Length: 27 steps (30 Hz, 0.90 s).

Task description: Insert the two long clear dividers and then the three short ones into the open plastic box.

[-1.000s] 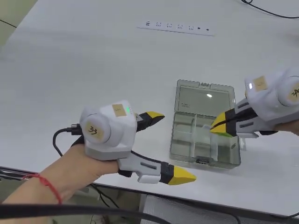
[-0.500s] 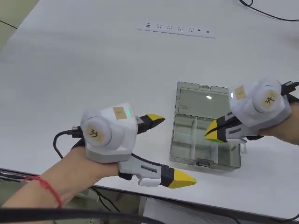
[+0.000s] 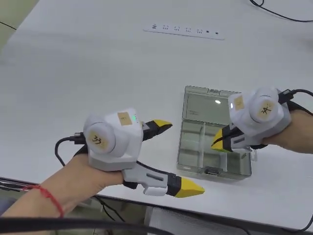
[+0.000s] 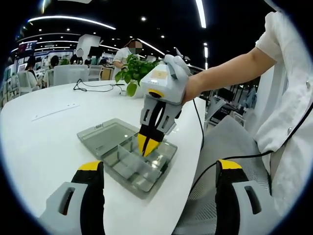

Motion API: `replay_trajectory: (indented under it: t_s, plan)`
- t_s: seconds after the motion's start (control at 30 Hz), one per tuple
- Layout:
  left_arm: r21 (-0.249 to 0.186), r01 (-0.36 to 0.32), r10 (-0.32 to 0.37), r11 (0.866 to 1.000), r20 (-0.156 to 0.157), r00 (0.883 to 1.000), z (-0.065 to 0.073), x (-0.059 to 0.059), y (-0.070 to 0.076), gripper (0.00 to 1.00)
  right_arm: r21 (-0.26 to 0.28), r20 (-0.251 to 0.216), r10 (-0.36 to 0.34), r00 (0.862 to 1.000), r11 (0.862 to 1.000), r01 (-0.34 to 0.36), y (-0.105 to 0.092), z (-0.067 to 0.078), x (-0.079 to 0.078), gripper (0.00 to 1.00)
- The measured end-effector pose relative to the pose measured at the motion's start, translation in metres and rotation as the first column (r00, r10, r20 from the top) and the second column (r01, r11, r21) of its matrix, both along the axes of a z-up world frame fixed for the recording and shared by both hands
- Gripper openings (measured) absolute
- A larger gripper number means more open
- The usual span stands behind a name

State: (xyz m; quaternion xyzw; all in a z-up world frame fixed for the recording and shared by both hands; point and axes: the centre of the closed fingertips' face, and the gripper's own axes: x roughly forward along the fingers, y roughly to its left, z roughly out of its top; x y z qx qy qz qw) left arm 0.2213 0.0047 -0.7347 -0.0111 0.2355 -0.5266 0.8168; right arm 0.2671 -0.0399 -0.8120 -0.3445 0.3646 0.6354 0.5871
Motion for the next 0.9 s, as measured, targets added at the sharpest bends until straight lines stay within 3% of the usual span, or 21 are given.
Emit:
replay_trajectory:
  t_s: [0.2, 0.5, 0.9]
  plan:
    - [0.004, 0.002, -0.002, 1.0, 0.002, 1.0, 0.0, -0.001, 0.0, 0.97, 0.029, -0.013, -0.048, 0.999, 0.998, 0.049, -0.002, 0.005, 0.0, 0.03]
    - [0.007, 0.0, 0.0, 1.0, 0.003, 1.0, 0.001, -0.001, 0.003, 0.97, 0.116, -0.042, -0.143, 0.989, 0.982, 0.147, -0.008, 0.036, 0.001, 0.08]
    - [0.013, 0.001, -0.002, 1.0, 0.005, 1.0, 0.003, -0.003, 0.005, 0.96, 0.169, -0.022, -0.22, 0.975, 0.961, 0.22, -0.044, 0.069, 0.002, 0.23]
